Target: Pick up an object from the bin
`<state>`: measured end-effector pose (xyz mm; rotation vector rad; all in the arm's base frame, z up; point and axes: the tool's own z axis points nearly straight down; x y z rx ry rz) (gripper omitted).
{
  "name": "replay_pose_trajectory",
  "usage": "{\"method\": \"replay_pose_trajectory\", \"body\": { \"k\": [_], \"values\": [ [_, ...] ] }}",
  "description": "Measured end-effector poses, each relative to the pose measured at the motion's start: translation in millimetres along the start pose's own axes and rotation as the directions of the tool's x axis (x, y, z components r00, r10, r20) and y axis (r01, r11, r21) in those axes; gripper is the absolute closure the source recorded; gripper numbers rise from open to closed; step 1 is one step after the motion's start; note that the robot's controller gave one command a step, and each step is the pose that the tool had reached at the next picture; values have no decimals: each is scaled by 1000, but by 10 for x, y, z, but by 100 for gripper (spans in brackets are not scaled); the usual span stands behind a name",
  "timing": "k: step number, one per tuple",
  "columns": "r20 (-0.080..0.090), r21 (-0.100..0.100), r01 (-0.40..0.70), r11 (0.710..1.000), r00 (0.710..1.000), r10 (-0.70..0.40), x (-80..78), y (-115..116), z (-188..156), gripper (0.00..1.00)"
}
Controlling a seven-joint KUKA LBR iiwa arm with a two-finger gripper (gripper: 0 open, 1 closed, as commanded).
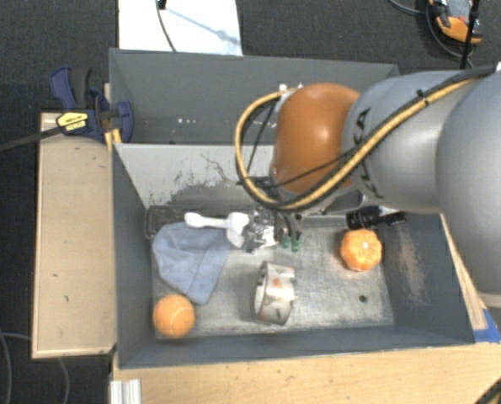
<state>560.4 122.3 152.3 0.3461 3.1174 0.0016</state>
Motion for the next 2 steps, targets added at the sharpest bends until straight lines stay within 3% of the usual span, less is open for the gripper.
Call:
{"method": "replay_pose_trajectory", "body": {
  "k": [1, 2],
  "values": [
    [-1, 0, 0, 1000, 1000, 0, -38, -36, -56, 100],
    [-9, 3, -1, 1000, 1000, 1, -32, -79, -583, 100]
  ]
}}
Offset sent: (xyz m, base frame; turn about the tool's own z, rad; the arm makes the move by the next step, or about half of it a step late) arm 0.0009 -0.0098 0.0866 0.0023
